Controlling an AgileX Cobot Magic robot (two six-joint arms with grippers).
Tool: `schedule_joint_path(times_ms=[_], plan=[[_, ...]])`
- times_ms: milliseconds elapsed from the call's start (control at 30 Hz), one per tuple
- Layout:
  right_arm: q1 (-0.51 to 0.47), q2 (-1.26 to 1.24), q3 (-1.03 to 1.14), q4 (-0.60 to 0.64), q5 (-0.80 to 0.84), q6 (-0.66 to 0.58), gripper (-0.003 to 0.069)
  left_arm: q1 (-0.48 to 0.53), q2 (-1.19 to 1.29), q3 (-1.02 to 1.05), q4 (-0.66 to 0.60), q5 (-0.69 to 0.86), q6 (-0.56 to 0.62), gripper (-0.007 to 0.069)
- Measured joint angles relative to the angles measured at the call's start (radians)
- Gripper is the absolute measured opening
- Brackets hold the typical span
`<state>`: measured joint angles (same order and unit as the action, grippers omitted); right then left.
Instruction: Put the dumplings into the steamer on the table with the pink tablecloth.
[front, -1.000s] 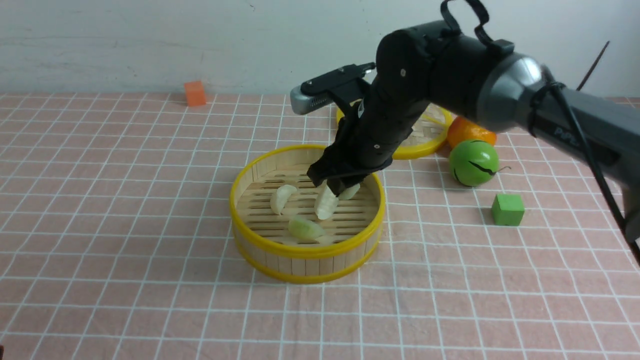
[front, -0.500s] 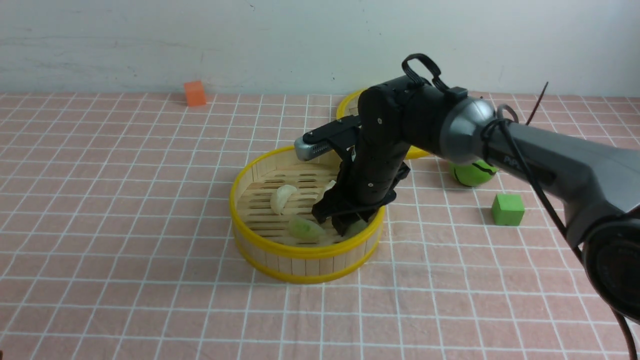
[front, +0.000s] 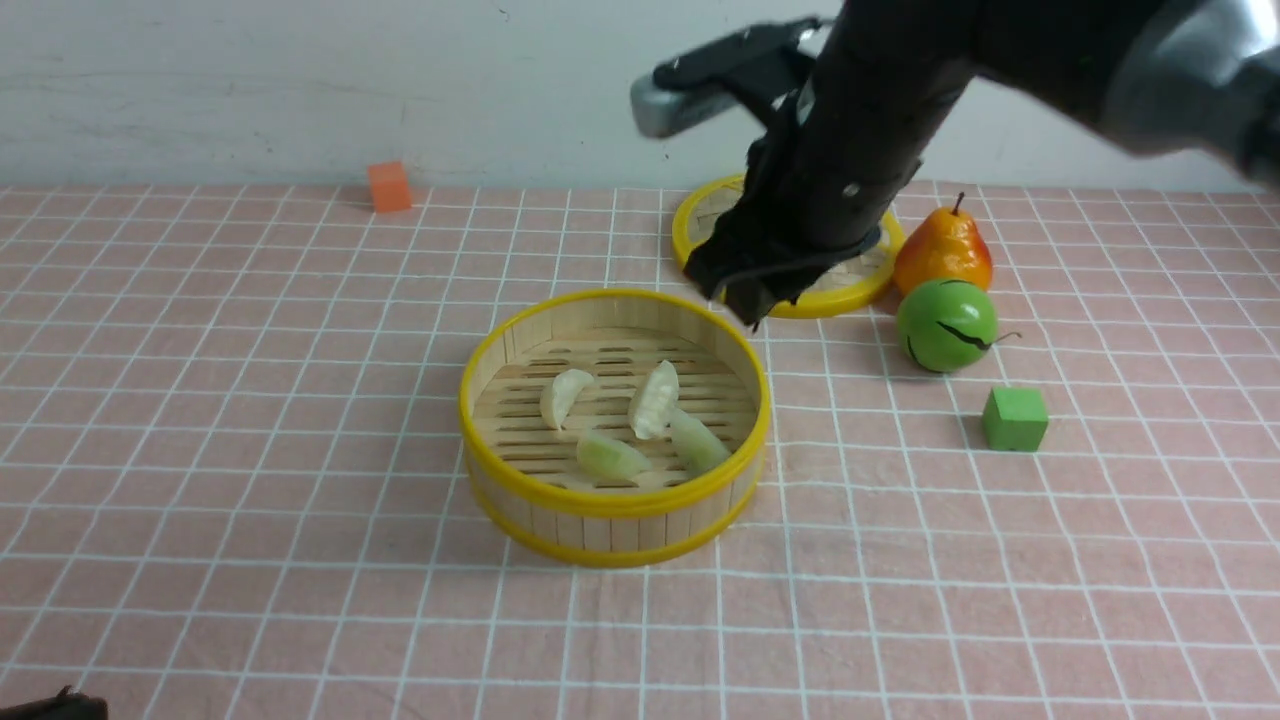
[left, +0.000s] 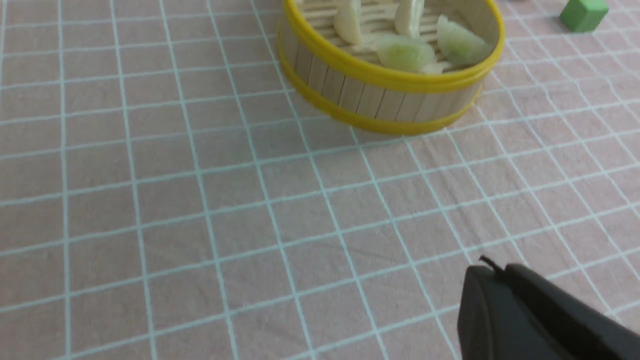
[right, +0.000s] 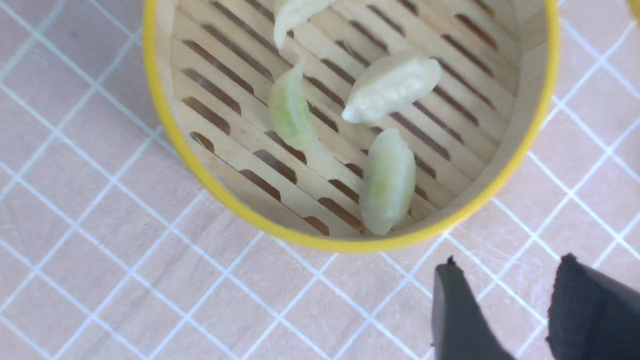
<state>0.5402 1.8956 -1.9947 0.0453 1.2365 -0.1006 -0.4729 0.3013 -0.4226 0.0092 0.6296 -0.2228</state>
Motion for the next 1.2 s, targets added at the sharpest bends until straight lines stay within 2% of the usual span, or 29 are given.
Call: schedule_joint_path(times_ms=[100,233,333,400,533,700,967,1200], plan=[[0.000,-0.132,0.085,-0.001,0.005,0.000,0.0097,0.000,-0.003,0.043,0.000,-0.086,-0.003,0.0020],[0.000,-0.305,0.259,0.001,-0.020,0.000,-0.0013,0.000,-0.003,0.059,0.000,-0.107,-0.004,0.0022],[0.000,-0.422,0.396,0.012,-0.100,0.000,-0.0020,0.000,-0.003,0.061,0.000,-0.104,-0.005,0.0027],[0.000,-0.577,0.580,0.032,-0.249,0.000,-0.0020,0.000,-0.003,0.062,0.000,-0.095,-0.006,0.0030],[0.000,-0.774,0.801,0.053,-0.442,0.000,-0.0020,0.000,-0.003,0.062,0.000,-0.093,-0.006,0.0036],[0.000,-0.940,0.988,0.054,-0.616,0.000,-0.0020,0.000,-0.003,0.062,0.000,-0.093,-0.006,0.0038],[0.000,-1.029,1.117,0.057,-0.644,0.000,-0.0017,0.000,-0.003,0.062,0.000,-0.093,-0.006,0.0043],[0.000,-1.026,1.131,0.057,-0.606,0.000,-0.0014,0.000,-0.003,0.062,0.000,-0.093,-0.006,0.0052]])
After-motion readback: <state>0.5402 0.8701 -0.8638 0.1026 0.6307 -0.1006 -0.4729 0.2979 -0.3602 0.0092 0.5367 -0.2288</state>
